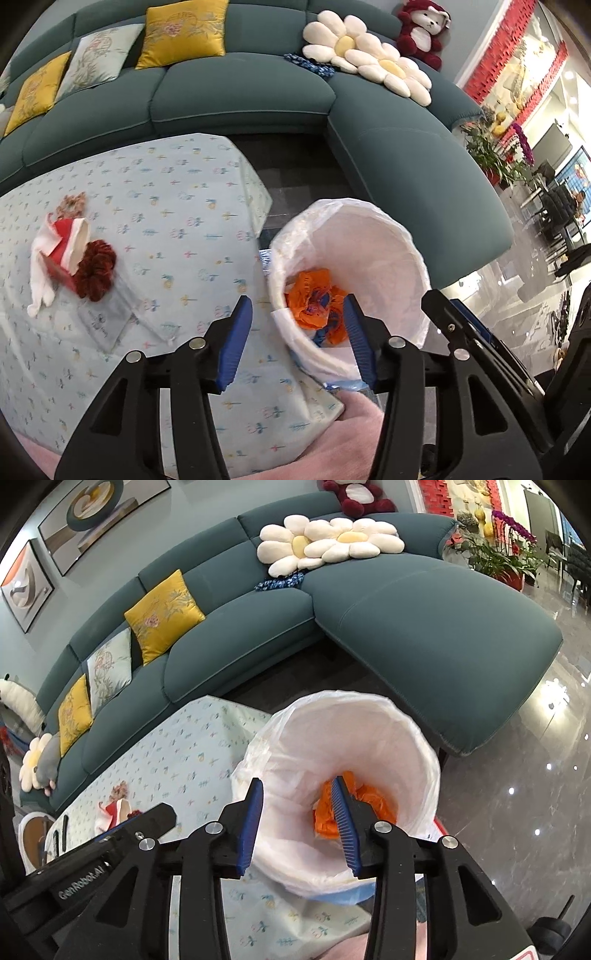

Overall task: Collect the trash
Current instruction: 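Open both tools to drop the ribbon and bag into the wastebasket, then withdraw both tools from the wastebasket back over the table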

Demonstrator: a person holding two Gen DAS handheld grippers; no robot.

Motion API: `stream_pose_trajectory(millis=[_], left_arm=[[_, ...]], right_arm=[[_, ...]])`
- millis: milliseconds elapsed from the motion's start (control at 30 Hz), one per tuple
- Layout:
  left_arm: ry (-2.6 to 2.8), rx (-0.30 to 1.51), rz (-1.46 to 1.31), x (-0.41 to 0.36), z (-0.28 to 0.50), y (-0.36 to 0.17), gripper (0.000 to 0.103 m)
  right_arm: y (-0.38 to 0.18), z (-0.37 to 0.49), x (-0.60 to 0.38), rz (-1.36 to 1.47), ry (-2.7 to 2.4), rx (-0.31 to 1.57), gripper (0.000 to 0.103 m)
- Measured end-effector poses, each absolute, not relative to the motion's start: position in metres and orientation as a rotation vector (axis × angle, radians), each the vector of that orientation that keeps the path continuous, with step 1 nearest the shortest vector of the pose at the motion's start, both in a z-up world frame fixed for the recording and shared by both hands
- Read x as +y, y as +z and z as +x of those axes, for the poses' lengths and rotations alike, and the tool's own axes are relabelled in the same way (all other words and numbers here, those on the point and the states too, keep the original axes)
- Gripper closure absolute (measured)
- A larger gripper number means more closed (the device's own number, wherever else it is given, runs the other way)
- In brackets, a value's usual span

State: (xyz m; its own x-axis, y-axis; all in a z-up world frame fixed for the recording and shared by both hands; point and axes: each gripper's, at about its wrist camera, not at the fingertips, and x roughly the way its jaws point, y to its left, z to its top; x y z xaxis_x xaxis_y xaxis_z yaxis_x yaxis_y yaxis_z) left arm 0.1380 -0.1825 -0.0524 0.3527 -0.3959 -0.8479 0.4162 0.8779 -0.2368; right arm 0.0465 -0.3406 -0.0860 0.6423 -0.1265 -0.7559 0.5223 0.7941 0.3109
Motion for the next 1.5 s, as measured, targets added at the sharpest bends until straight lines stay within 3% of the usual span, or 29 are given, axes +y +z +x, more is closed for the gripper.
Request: stream_pose_trajectory(millis=[867,1500], left_arm=[[-0.321,1.068,-0.202,-0.017,0.152,-0.043,0.048],[-0.196,1.090,-0.269,0.075,0.162,-0.076,0.048]], right_arm=[[-0.072,0.079,-0.199,0.385,-0.208,0.865,0.064],[-0.087,0.114,-0.119,0.286,-0.116,0.934,0.064]])
